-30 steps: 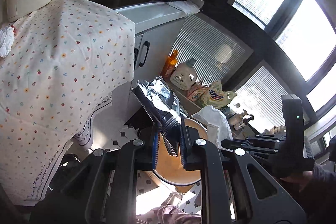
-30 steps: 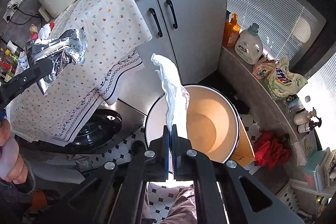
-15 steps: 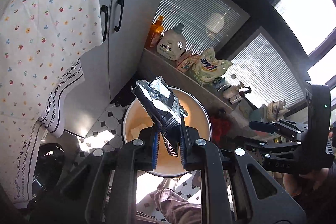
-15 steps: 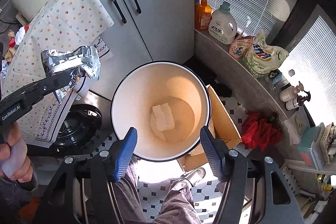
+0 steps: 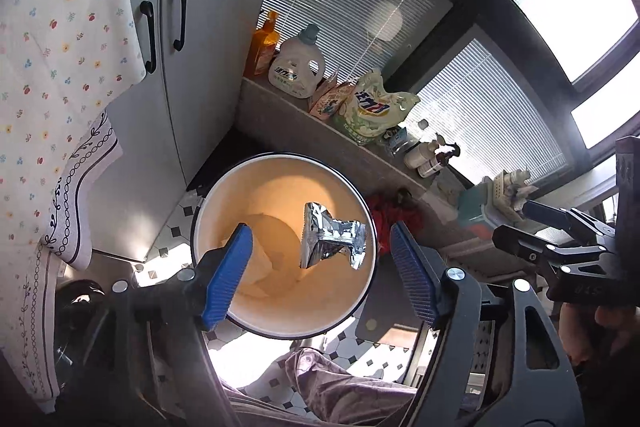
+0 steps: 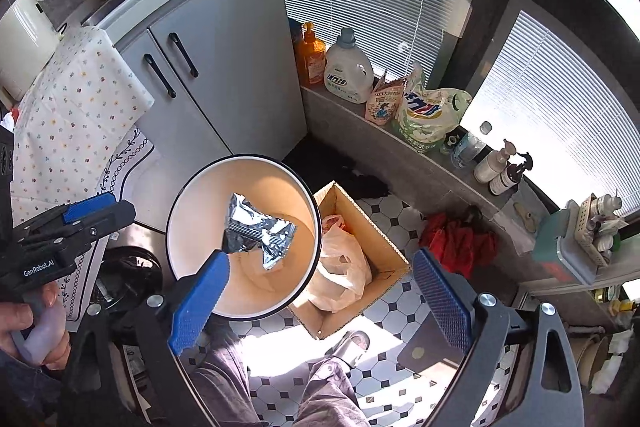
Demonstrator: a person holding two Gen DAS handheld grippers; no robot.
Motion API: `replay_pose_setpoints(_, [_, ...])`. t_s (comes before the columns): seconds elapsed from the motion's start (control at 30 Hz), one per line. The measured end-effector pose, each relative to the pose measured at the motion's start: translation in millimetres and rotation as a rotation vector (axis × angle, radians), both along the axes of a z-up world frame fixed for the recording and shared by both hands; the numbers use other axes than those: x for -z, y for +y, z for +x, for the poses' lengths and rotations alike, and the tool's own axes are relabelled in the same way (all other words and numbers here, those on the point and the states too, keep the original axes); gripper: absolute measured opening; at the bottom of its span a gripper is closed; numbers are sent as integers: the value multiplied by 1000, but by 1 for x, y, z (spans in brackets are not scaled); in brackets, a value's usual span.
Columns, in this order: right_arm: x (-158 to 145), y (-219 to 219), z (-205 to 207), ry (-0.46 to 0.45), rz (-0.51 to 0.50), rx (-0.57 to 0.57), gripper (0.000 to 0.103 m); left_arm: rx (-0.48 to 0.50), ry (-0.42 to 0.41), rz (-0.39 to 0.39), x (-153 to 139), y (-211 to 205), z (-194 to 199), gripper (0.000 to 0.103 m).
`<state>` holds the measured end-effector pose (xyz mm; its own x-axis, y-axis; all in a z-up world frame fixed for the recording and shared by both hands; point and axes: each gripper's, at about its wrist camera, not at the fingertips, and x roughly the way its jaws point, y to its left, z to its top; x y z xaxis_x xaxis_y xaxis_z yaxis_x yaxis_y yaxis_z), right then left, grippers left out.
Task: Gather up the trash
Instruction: 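Bring both tools back over the counter trash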
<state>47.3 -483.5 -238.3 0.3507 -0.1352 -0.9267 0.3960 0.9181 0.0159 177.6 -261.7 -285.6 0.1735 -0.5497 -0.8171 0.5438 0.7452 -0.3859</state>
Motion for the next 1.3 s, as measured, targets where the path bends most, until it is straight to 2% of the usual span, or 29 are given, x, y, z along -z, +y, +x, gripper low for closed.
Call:
replay_pose_setpoints(0.3, [-21, 27, 20, -69, 38, -41, 92, -104, -114, 9, -51, 48, 14, 88])
replay_pose_setpoints(0.4, [-35, 44, 32, -114, 54, -72, 95, -156, -161, 10, -70, 74, 17, 88])
replay_pose_setpoints(0.7, [-77, 113, 80, -236, 97, -214, 95, -362, -284, 18, -119, 171, 23, 89])
replay_pose_setpoints(0.97, [-103, 192, 115, -320, 142, -367, 95, -537, -350, 26, -144, 262, 16, 89])
replay_pose_setpoints(1.3, [-120, 285, 153, -354, 128, -518, 95, -710, -394, 20, -156, 363, 7, 89])
